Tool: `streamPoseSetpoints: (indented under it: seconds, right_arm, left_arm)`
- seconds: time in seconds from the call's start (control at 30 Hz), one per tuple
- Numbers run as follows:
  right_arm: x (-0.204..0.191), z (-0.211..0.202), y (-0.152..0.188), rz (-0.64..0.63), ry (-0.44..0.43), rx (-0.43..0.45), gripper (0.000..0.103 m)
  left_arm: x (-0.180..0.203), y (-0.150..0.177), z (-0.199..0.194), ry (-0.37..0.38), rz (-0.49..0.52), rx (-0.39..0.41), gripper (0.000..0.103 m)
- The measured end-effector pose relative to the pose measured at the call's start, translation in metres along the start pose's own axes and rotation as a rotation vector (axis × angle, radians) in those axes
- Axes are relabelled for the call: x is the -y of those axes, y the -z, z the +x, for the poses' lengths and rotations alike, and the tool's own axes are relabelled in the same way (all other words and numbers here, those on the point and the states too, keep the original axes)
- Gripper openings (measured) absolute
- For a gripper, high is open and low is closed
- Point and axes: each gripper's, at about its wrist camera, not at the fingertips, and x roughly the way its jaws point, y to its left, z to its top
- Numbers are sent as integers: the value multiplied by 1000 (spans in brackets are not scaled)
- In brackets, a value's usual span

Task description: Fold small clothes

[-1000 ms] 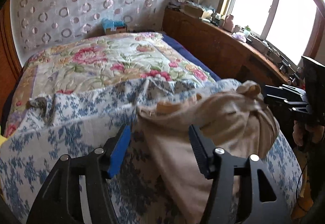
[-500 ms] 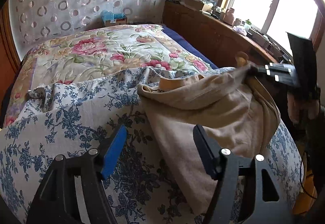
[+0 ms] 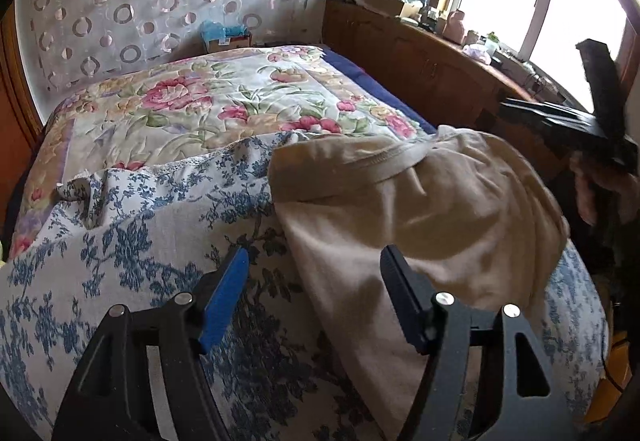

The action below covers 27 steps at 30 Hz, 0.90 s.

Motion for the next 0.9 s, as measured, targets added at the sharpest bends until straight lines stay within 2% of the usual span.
streamPoseSetpoints:
  seconds: [0.17,0.37,0.6,0.7,0.9]
  right_arm:
    - [-6,-17,12,-32,-38,-31,44]
    - [-4,-30,29,-4,-91,-82,44]
    - [-4,-40,38,12,-132,-108,44]
    - [-1,-48,39,25,-140,-94,44]
    - [0,-59,54,34,-152,-87,44]
  left_arm:
    - [-1,-11,21,-13,30,-30,69]
    - [-5,-28,42,-33,26,-40,69]
    - [-34,-65,41,-146,-20,16,69]
    - [-42,-68,31,-131,-46,28,69]
    - [-31,-48,8,-81,-16,31,69]
